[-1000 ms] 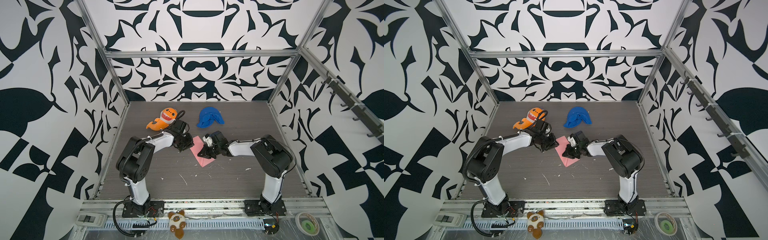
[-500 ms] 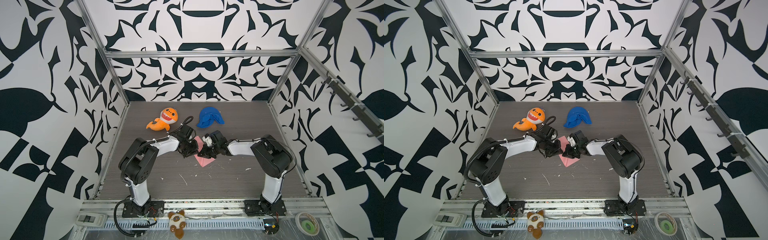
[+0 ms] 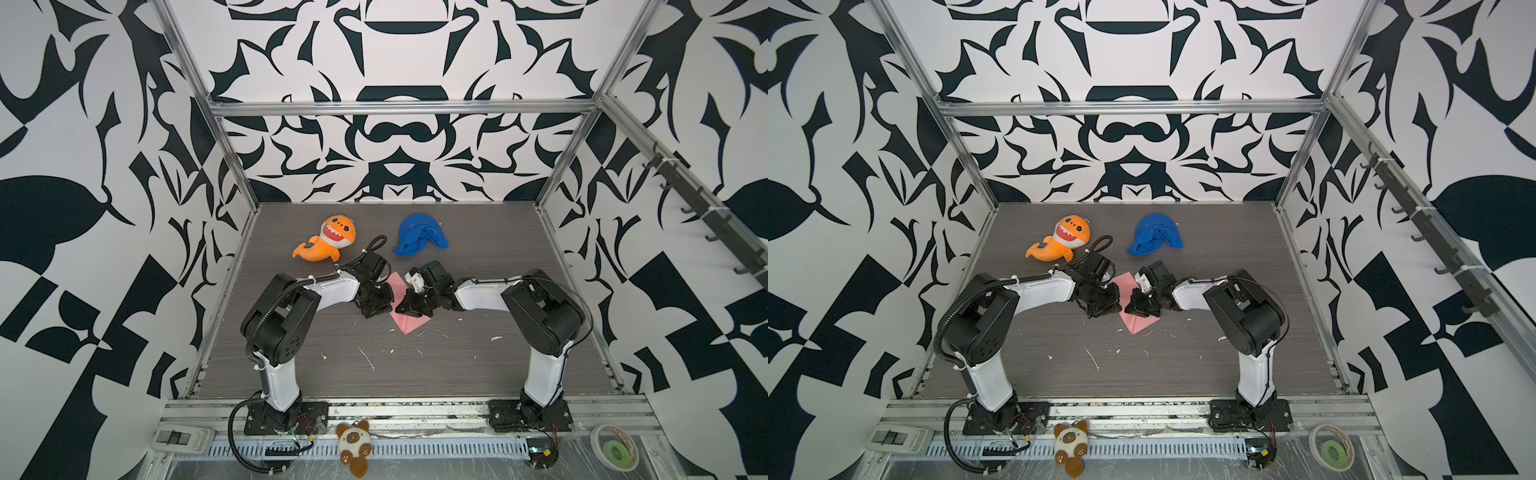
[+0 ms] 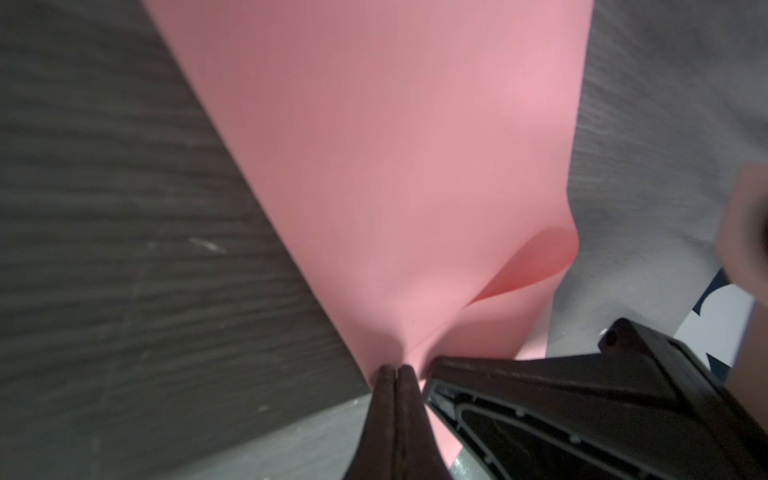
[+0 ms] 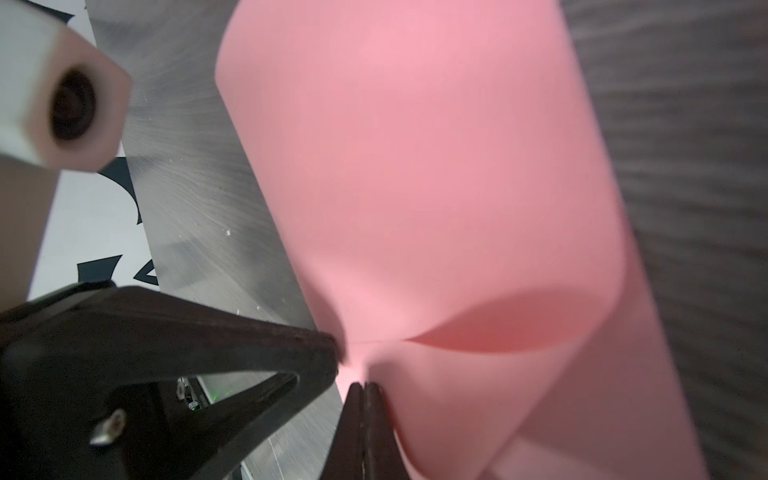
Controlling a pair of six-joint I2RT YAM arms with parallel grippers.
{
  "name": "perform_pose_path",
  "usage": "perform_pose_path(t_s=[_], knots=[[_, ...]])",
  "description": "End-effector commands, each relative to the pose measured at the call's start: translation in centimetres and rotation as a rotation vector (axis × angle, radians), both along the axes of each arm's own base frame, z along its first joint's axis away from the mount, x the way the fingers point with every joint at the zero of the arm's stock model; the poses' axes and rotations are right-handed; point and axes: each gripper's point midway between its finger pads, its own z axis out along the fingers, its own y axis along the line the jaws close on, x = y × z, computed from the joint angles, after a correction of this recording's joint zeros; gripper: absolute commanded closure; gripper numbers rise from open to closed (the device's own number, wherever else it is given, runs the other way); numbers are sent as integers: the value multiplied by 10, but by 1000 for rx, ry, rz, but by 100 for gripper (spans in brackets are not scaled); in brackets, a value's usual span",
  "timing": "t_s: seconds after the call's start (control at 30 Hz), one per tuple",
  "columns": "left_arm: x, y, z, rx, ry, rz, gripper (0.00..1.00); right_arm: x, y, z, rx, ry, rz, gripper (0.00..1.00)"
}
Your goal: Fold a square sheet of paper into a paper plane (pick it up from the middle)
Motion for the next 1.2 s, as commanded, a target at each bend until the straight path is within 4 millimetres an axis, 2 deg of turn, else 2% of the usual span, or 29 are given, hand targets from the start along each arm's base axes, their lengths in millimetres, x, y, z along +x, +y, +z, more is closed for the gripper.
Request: perform_pose_path(t_s=[0.0,0.17,0.23,0.5,0.8,0.93,1.07,1.17], knots=[[-9,13,-18,89,48,-7,100,-10,-17,-18,-89,63,-19,94],[-13,17,-24,116,65,-9,100,-7,0,15,30,30,19,94],[-13,19,-26,125,68,-8,100,-11,1,20,52,34,33,94],[-13,22,-30,155,71,-5,100,-36,-9,19,71,83,56,94],[-14,24,-31,179,69,-3,100,-48,-14,12,64,114,67,93],[-13,24,-31,180,68,-2,100,-47,-15,15,60,103,72,93],[-12,22,-30,176,62,-5,100,-38,-14,30,62,36,67,91],[-11,21,-28,172,59,-9,100,-29,-21,39,23,-41,52,88]])
